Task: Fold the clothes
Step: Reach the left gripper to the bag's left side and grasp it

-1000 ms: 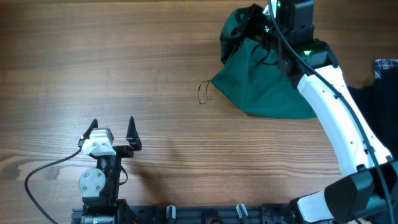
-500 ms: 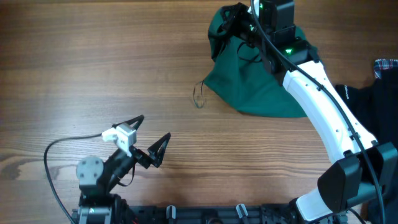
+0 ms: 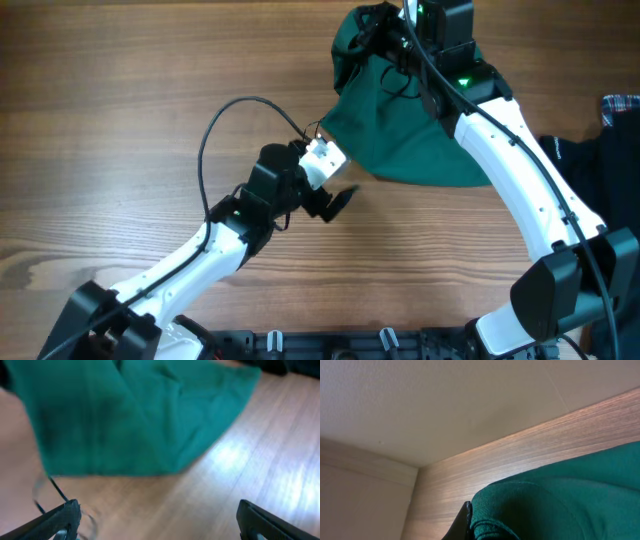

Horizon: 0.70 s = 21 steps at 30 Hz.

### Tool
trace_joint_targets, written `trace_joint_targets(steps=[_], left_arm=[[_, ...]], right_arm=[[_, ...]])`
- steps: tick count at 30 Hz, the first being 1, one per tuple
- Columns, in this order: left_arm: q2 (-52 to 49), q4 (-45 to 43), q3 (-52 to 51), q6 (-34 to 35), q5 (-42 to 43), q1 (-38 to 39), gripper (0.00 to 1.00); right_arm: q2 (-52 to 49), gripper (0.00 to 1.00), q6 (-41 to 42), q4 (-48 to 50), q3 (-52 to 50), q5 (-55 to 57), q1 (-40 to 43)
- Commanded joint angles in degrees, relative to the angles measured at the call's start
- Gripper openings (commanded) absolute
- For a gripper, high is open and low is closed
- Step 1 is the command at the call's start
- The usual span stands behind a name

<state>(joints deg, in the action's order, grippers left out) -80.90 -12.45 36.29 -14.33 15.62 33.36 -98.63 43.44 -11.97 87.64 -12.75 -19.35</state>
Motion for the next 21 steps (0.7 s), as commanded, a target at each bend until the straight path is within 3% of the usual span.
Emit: trace_joint_targets(steps=[1,11,21], left_arm=[[-0.22,-6.95,1.07,-1.99,-4.39,-2.51,1.00],[-18.32,-27.67,1.60,-1.97,-2.12,-7.13,1.00],[-27.23,-29.07,11.28,-2.01,1.05,-7.63,1.00]], right_arm=[[-0.55,0.04,-1.51,0.11,1.22,0.94,-0.31],[-0.55,0.04,-1.51,-0.15,1.22,-0.15,-0.61],[-0.55,0.04,-1.51,-0.85,1.22,-0.81,-0.74]])
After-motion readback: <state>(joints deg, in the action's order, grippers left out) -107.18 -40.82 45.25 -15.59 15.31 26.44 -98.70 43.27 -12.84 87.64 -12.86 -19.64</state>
